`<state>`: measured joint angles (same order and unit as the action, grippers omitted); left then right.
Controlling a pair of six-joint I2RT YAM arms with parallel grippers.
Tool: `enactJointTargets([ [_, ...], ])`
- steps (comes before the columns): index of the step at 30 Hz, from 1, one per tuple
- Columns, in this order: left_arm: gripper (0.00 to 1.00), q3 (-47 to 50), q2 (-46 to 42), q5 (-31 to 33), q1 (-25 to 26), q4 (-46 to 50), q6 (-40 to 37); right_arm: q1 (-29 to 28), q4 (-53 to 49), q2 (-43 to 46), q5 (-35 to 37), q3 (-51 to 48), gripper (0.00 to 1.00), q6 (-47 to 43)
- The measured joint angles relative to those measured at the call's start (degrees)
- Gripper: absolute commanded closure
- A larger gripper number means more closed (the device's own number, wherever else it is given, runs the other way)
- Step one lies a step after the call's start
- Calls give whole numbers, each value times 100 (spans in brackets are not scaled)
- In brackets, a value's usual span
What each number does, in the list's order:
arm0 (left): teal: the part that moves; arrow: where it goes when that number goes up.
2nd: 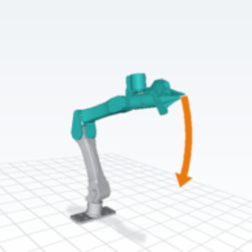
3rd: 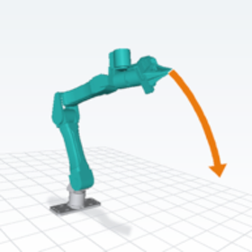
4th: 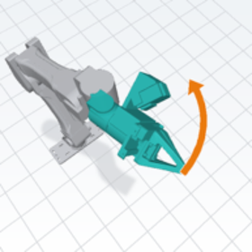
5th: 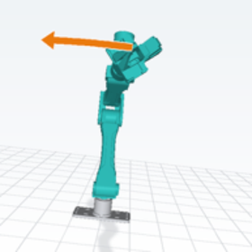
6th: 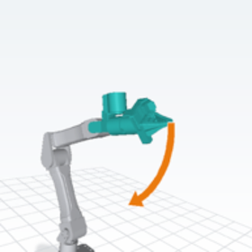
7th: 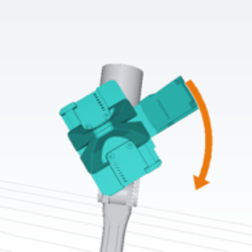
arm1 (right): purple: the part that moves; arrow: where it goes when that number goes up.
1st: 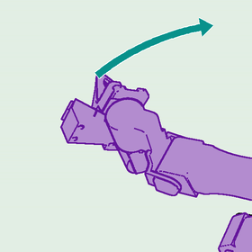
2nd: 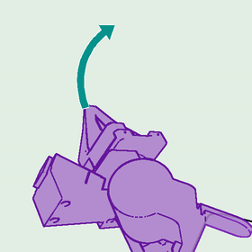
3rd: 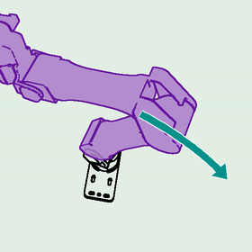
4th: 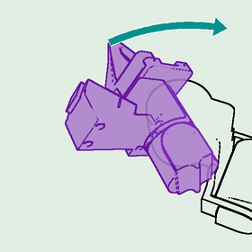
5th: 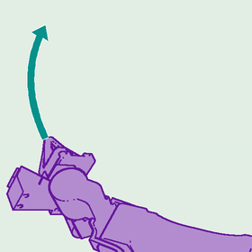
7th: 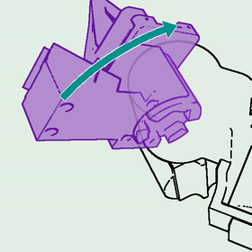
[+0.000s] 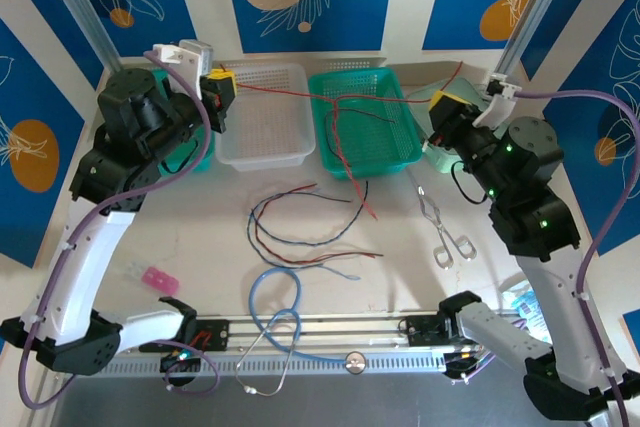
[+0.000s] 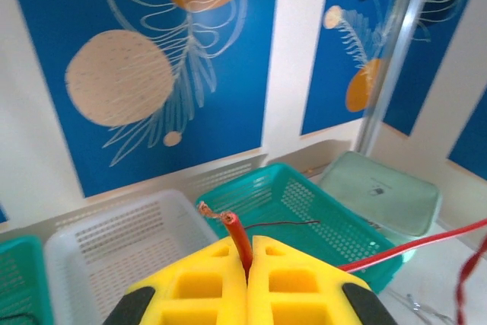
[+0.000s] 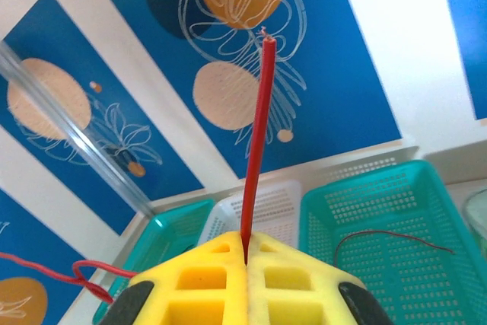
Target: Untangle the cables
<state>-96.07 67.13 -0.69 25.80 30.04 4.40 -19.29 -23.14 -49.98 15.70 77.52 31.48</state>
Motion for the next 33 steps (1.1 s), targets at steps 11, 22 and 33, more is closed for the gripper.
enactJointTargets([
  [11,100,459,-234,382,-942,48,291,415,-358,369,380,17,100,-11],
  [22,100,1556,-382,-828,-2673,-363,1716,564,-697,608,1104,17,100,-293],
  [33,100,2465,-750,-1067,-3539,-973,2973,699,-824,791,1974,20,100,-518],
])
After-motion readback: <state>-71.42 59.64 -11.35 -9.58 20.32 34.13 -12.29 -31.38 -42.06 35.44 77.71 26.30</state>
